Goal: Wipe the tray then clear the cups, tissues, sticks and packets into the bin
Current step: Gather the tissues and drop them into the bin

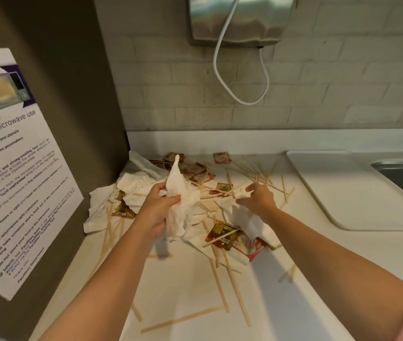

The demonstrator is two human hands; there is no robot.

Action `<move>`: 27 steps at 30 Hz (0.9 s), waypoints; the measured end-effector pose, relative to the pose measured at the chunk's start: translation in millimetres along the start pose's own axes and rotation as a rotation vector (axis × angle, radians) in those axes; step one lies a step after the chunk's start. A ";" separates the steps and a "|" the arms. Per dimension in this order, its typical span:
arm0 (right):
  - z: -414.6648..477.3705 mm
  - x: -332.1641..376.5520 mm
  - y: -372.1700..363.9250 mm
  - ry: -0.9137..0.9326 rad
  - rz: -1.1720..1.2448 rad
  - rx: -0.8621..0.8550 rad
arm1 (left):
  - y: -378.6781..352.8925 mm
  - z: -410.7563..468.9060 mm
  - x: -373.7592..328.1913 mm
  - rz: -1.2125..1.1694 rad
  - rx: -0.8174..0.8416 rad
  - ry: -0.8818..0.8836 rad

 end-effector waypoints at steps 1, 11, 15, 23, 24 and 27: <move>0.5 -4.6 -2.5 -0.006 -0.115 0.029 | -0.4 1.6 0.6 -0.005 -0.013 0.003; 1.0 1.3 -15.4 0.108 -0.121 0.216 | -8.0 8.5 8.4 0.001 -0.052 0.036; -3.2 18.3 -1.4 0.151 -0.034 0.322 | -10.9 10.7 11.2 -0.008 -0.060 0.051; -4.9 63.3 24.8 0.154 0.550 0.534 | -25.4 14.3 10.1 -0.031 -0.061 -0.031; -8.5 72.6 26.1 0.198 0.612 0.566 | -28.8 14.3 9.3 -0.013 -0.047 -0.048; -24.7 94.3 25.5 0.312 0.669 0.646 | -43.2 14.0 5.7 0.025 0.009 -0.101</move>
Point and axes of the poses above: each hand's wrist, its own z-axis towards the middle knuckle, its own y-axis out of the back of the hand, x = y × z, the point moved 8 cm from there along z, towards the middle knuckle, and after that the axes turned 3 degrees about y, right-handed, at the moved point
